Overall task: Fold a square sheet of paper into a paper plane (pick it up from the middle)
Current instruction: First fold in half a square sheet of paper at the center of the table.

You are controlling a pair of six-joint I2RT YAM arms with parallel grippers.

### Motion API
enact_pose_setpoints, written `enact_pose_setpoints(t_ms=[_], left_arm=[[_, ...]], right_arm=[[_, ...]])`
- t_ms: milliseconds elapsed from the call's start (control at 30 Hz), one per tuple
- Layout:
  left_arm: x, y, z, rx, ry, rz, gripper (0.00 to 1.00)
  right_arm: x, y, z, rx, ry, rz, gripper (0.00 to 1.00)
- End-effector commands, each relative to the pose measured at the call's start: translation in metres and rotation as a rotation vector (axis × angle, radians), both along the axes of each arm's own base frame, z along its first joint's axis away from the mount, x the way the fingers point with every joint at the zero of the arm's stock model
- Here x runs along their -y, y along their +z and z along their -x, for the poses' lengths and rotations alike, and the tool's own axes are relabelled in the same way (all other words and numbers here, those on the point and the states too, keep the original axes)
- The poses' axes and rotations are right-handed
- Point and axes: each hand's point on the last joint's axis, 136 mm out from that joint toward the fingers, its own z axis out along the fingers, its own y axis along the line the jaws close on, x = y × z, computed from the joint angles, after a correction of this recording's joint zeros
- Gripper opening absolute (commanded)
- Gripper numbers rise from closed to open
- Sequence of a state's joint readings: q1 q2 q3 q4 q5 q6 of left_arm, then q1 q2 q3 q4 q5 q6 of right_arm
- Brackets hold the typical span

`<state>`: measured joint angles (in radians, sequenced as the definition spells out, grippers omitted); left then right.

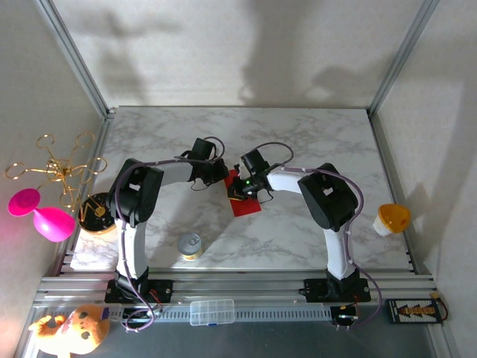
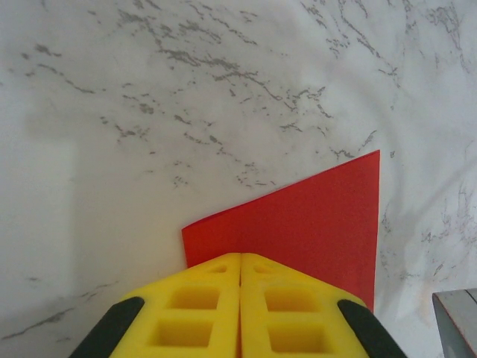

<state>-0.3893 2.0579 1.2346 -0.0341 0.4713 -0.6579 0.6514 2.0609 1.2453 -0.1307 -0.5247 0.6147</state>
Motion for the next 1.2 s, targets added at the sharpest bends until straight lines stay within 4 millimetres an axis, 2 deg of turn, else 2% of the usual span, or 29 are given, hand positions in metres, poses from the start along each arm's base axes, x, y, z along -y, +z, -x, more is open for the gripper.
enact_pose_setpoints(t_ms=[0, 400, 600, 700, 767, 833, 933, 1000, 1100, 1167], left_arm=[[-0.018, -0.037, 0.016, -0.086, 0.035, -0.093, 0.07], [-0.026, -0.044, 0.014, -0.091, 0.062, -0.123, 0.07], [-0.026, -0.043, 0.012, -0.084, 0.058, -0.122, 0.08], [-0.020, -0.037, 0.011, -0.068, 0.026, -0.107, 0.09], [-0.014, -0.029, 0.008, -0.043, -0.006, -0.097, 0.10], [-0.008, -0.018, 0.004, -0.020, -0.037, -0.079, 0.12], [0.005, 0.010, -0.005, 0.022, -0.066, -0.027, 0.15], [0.012, 0.035, -0.010, 0.053, -0.055, 0.018, 0.22], [0.006, 0.072, -0.018, 0.125, 0.016, 0.048, 0.34], [-0.008, 0.085, -0.021, 0.151, 0.086, 0.032, 0.35]], right_arm=[[0.002, -0.004, 0.006, -0.026, 0.006, 0.011, 0.00], [0.029, -0.012, 0.073, -0.108, 0.122, 0.054, 0.00], [0.044, -0.017, 0.098, -0.150, 0.131, 0.077, 0.00], [0.052, -0.023, 0.104, -0.162, 0.123, 0.102, 0.00], [0.053, -0.020, 0.101, -0.139, 0.125, 0.110, 0.00], [0.046, -0.007, 0.090, -0.091, 0.126, 0.093, 0.00], [0.033, 0.026, 0.060, 0.035, 0.090, 0.045, 0.00], [0.037, 0.043, 0.035, 0.112, 0.027, 0.033, 0.01], [0.059, 0.039, 0.001, 0.164, -0.085, 0.096, 0.10], [0.071, 0.028, -0.015, 0.171, -0.112, 0.155, 0.13]])
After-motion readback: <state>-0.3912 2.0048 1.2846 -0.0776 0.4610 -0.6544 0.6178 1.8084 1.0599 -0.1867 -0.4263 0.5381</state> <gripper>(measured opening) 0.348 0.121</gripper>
